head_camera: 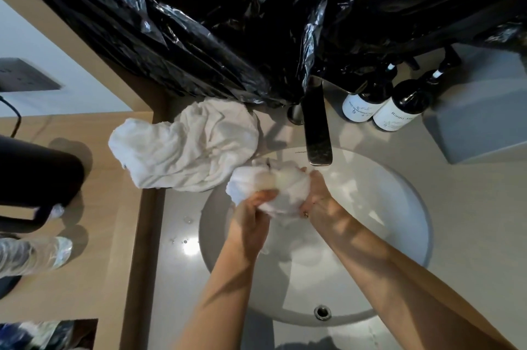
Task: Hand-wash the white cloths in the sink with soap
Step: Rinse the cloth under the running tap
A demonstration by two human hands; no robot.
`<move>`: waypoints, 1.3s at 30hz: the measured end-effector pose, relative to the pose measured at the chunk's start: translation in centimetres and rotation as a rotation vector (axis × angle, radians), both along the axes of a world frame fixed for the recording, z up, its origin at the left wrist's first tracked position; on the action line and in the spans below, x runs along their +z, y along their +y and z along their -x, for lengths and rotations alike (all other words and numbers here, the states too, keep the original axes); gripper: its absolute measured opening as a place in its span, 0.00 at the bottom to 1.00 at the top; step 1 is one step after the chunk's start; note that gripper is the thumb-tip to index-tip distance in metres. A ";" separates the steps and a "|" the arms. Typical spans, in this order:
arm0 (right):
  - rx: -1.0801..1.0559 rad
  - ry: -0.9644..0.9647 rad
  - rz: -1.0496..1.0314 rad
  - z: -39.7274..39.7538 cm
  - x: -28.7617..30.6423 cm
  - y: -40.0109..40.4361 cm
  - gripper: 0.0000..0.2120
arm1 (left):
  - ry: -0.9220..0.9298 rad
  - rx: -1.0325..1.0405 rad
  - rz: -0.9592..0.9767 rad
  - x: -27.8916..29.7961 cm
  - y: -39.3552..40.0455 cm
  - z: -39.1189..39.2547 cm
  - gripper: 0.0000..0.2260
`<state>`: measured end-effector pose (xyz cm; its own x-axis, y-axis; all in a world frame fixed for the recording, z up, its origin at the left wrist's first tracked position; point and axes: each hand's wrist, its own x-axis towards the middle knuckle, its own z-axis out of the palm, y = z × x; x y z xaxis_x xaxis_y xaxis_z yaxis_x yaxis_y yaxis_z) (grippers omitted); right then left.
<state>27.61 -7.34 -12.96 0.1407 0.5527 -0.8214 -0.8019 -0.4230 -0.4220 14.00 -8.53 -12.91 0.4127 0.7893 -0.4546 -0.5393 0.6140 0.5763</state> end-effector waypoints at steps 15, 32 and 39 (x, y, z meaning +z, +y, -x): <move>-0.041 -0.179 -0.344 -7.1 2.6 -5.6 0.20 | 0.047 -0.324 0.294 2.0 1.0 -4.2 0.40; -0.090 0.130 -0.310 -8.0 0.5 -8.1 0.19 | 0.084 -0.007 0.348 0.8 0.7 -7.1 0.07; -0.072 0.078 -0.323 -5.0 -1.4 -5.8 0.13 | 0.214 -0.133 0.349 -0.8 -0.2 -0.4 0.07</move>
